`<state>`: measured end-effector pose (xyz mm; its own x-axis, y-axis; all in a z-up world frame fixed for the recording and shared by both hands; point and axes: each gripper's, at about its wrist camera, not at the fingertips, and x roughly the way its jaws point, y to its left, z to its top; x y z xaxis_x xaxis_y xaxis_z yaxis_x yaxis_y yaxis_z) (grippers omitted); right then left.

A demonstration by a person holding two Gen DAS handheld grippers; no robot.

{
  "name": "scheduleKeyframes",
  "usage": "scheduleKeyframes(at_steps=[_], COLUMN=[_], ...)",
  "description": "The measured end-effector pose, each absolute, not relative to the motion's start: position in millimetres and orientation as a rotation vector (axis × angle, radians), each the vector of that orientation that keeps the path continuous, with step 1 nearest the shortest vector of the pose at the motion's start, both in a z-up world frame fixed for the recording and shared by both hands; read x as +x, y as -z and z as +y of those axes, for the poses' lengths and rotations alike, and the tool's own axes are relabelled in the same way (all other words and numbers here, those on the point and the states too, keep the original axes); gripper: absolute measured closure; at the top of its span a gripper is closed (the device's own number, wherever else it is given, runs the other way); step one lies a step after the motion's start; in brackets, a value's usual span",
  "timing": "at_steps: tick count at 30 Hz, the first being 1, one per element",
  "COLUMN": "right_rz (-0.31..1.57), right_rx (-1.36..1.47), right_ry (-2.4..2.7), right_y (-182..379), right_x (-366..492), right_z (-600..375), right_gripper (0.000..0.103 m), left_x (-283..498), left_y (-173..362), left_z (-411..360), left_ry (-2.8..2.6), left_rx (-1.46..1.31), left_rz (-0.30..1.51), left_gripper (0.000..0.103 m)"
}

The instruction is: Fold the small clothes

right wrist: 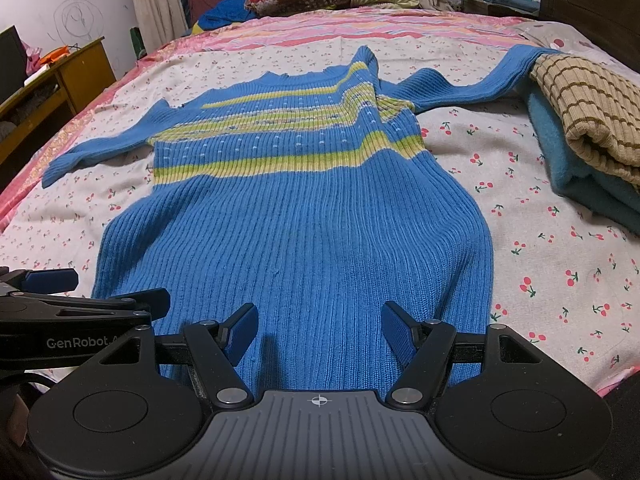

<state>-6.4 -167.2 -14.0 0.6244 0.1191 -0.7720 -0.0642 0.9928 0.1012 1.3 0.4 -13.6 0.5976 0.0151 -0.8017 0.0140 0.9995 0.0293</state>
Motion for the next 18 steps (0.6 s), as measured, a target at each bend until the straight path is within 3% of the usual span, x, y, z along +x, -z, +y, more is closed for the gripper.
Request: scheduleKeyframes(at_steps=[18], right_rz=[0.866], right_rx=[0.07], right_ry=[-0.12], right_y=[2.9], right_x=[-1.4], right_z=[-169.3], right_gripper=[0.034], left_x=[4.1], left_y=[1.9], left_z=[-0.5], left_ry=[-0.007], left_rx=[0.03], left_rz=[0.887], left_gripper=[0.001])
